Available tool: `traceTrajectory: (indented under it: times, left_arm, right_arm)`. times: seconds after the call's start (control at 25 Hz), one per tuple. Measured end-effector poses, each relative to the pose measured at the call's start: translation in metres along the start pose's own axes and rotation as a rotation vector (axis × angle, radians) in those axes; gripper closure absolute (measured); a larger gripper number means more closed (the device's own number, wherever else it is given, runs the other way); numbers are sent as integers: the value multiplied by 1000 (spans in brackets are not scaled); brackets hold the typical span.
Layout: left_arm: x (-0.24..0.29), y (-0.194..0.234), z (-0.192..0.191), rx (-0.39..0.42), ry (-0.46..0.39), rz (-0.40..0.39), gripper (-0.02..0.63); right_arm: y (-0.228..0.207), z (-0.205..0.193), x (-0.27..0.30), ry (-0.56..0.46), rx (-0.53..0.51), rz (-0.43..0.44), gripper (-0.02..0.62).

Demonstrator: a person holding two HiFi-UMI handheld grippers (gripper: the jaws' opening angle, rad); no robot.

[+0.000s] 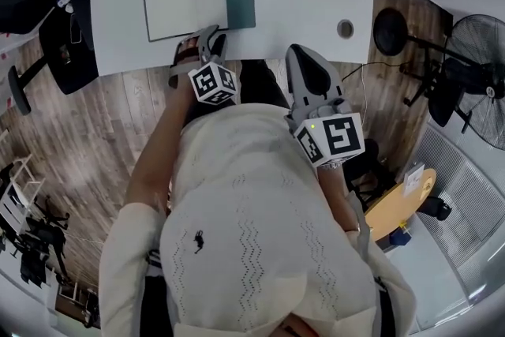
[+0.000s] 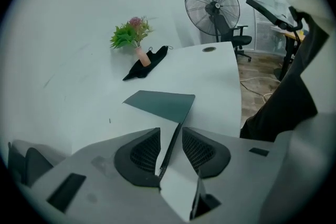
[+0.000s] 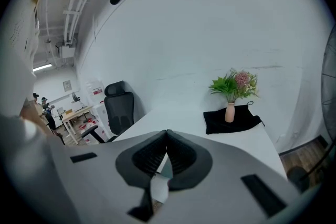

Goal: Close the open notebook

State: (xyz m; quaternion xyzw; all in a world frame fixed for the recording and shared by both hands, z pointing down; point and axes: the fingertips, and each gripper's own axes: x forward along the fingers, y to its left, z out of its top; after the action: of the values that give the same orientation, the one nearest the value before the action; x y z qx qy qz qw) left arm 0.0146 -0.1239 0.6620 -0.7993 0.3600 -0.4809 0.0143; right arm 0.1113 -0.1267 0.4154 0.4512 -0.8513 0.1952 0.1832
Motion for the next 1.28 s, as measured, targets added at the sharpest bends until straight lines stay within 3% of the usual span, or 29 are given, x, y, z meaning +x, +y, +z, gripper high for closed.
traceTrajectory:
  times: [0.28,0.64,0.88,1.28]
  left_arm:
    - [14,-3,-3,67,49,0,471]
    - [25,-1,6,165,64,52,469]
    - [25,-2,10,188,78,95,465]
    - [18,5,13,99,48,122,443]
  right_arm:
    - [-15,-4,5,23,20,-3,594]
    - [-31,-3,7,22,37,-21,594]
    - [-39,-7,3,29,48,-36,594]
    - [-33,-5,7,25,35,-19,594]
